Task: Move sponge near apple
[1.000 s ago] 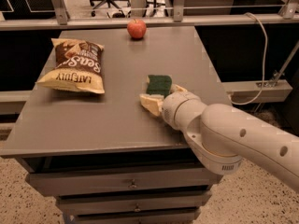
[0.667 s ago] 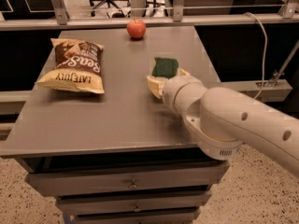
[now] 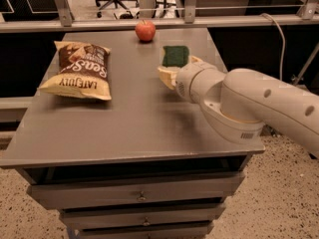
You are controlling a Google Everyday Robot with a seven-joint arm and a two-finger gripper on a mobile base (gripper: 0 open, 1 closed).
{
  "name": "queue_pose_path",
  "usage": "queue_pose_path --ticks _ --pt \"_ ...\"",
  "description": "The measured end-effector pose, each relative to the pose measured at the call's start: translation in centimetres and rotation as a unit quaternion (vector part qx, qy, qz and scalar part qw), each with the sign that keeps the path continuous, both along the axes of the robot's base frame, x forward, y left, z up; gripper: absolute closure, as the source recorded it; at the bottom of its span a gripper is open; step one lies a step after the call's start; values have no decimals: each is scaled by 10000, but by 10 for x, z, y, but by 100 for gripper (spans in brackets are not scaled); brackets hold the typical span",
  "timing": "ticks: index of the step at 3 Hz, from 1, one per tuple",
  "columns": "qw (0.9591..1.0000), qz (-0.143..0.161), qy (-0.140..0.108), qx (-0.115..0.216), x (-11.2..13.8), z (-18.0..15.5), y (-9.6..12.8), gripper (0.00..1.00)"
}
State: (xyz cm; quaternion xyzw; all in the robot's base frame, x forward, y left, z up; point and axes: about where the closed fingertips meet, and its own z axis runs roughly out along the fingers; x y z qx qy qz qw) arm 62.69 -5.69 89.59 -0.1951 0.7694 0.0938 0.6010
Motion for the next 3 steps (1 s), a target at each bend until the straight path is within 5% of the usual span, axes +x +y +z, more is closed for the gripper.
queue_pose_path --ticks 1,2,3 --pt "9961 873 86 -28 19 -8 46 100" --pt "9961 873 86 -28 19 -8 46 100" --pt "9971 700 -40 -279 41 -6 17 100"
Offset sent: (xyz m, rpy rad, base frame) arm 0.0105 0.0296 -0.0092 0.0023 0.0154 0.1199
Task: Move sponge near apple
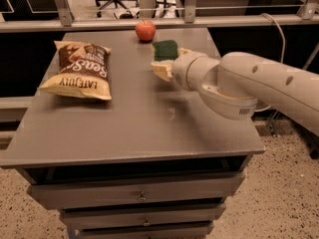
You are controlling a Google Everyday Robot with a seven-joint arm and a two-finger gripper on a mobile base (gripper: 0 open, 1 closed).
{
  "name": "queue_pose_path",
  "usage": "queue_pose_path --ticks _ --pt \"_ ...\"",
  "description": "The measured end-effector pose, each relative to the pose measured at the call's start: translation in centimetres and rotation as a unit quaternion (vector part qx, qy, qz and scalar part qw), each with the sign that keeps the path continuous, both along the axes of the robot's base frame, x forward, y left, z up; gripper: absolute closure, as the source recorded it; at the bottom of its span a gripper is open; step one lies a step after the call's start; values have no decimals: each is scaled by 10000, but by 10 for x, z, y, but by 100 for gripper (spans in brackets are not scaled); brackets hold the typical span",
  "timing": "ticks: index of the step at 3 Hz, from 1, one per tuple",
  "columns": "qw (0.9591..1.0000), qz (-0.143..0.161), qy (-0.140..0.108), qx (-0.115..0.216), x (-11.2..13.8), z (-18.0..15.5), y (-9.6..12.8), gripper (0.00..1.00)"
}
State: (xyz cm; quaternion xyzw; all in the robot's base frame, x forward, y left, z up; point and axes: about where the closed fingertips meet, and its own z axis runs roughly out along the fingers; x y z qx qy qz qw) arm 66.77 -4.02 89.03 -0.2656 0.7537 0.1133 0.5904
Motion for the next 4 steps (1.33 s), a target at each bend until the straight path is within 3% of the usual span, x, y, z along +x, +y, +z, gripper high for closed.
queue_pose_path --ticks 2,3,4 --pt "9990 -231 -181 -329 37 7 -40 100" --pt "9991 -195 -183 -326 63 7 -44 100" --pt "9996 -159 -137 -211 105 10 -49 100"
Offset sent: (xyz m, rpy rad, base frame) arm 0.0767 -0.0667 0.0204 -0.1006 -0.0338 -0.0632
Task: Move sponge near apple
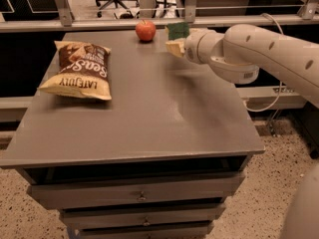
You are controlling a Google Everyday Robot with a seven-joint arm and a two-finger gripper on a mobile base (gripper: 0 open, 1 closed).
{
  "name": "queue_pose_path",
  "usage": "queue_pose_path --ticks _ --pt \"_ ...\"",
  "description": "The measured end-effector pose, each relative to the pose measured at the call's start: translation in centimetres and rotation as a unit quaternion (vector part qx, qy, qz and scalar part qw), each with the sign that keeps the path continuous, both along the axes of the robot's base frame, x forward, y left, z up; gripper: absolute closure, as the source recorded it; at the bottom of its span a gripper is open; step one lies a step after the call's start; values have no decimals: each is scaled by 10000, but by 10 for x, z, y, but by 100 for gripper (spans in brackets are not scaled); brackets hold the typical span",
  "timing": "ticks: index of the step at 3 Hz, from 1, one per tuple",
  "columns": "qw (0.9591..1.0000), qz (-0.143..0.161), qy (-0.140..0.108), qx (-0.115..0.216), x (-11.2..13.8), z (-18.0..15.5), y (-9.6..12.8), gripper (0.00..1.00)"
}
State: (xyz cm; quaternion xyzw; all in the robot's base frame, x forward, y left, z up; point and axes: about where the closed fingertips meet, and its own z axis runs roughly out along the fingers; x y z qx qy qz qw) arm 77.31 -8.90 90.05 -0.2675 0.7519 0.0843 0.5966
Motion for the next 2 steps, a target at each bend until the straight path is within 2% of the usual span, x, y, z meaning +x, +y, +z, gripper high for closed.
queue_pose_path --ticks 1,2 --pt "10000 -1 42 78 23 3 -2 100" --pt "9996 23 238 157 45 -11 2 100"
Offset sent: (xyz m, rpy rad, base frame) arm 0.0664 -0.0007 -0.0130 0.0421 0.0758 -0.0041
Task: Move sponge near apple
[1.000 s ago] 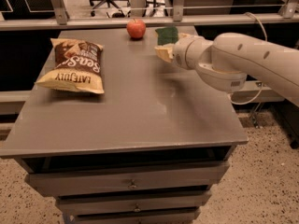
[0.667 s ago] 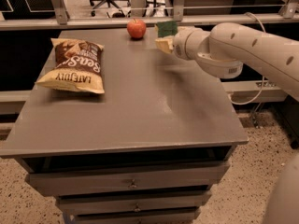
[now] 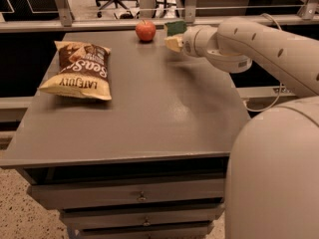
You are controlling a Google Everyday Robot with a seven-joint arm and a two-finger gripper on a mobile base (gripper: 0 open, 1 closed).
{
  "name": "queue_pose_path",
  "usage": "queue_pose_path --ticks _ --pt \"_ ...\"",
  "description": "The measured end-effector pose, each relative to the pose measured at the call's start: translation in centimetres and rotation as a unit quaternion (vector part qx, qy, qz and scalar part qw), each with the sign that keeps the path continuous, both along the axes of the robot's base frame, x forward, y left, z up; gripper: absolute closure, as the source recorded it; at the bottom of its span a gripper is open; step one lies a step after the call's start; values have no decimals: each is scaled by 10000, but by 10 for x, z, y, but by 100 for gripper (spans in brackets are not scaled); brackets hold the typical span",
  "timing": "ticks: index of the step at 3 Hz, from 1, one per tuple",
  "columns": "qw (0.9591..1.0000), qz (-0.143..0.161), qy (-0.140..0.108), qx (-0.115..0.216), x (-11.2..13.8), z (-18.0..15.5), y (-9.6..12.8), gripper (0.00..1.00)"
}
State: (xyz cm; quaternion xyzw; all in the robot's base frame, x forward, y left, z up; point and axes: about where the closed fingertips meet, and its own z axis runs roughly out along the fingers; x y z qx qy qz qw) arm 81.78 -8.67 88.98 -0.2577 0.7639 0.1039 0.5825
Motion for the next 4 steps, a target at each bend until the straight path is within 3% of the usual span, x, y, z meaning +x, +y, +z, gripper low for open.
queue_pose_path --ticks 1,3,4 --pt "9999 48 151 35 11 -13 3 100" --pt "9989 225 393 79 27 -37 31 100" --pt "9982 359 469 112 33 -37 48 75"
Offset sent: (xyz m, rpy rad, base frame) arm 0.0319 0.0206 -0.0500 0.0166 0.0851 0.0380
